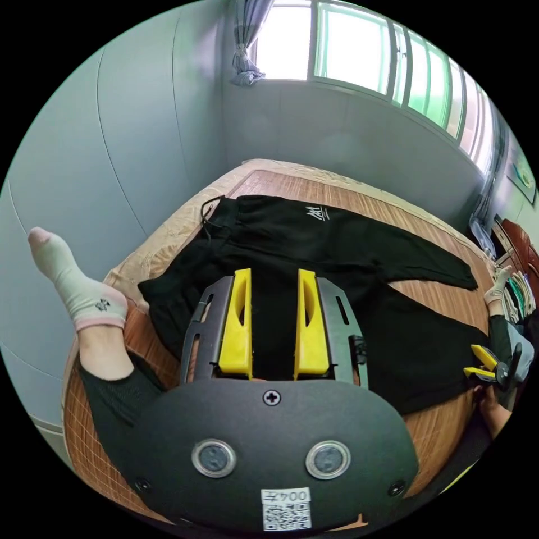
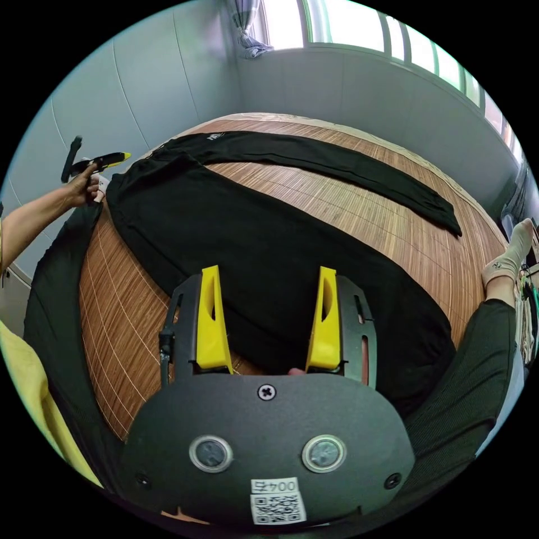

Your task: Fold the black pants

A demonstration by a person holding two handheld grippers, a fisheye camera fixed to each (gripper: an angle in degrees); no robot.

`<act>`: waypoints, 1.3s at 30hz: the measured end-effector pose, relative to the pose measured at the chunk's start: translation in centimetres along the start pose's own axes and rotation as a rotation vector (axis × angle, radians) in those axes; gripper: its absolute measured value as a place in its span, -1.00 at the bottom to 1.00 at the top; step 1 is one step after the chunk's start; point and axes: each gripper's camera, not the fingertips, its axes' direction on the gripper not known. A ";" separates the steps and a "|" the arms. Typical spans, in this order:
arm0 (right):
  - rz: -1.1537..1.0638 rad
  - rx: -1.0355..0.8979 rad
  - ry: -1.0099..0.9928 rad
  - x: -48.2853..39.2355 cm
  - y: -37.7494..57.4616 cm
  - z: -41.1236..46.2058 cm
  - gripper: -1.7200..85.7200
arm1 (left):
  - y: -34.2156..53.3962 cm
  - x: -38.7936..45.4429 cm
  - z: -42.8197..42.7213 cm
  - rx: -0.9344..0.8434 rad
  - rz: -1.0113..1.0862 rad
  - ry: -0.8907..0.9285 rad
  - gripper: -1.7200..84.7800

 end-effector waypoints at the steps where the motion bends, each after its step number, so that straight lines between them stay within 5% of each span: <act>1: 0.001 0.001 -0.002 0.1 0.0 0.1 -0.43 | -0.8 0.0 1.0 -0.005 0.003 -0.007 -0.69; 13: -0.018 -0.013 0.050 -0.7 -0.5 1.7 -0.43 | -3.6 -0.6 9.5 -0.161 0.016 -0.151 -0.66; 18: -0.023 -0.015 0.062 -0.9 -0.7 2.3 -0.44 | -3.7 -4.5 9.4 -0.158 -0.147 -0.045 -0.69; 28: -0.018 -0.014 0.055 -0.8 -1.1 3.0 -0.44 | -1.0 -5.9 -1.0 -0.083 -0.144 0.036 -0.67; 34: -0.014 -0.015 0.056 -0.8 -1.3 3.3 -0.43 | 2.3 -8.1 0.0 -0.262 -0.161 -0.034 -0.66; 39: -0.014 -0.016 0.058 -0.8 -1.5 3.5 -0.44 | -2.3 -7.6 -4.6 -0.059 -0.070 -0.091 -0.68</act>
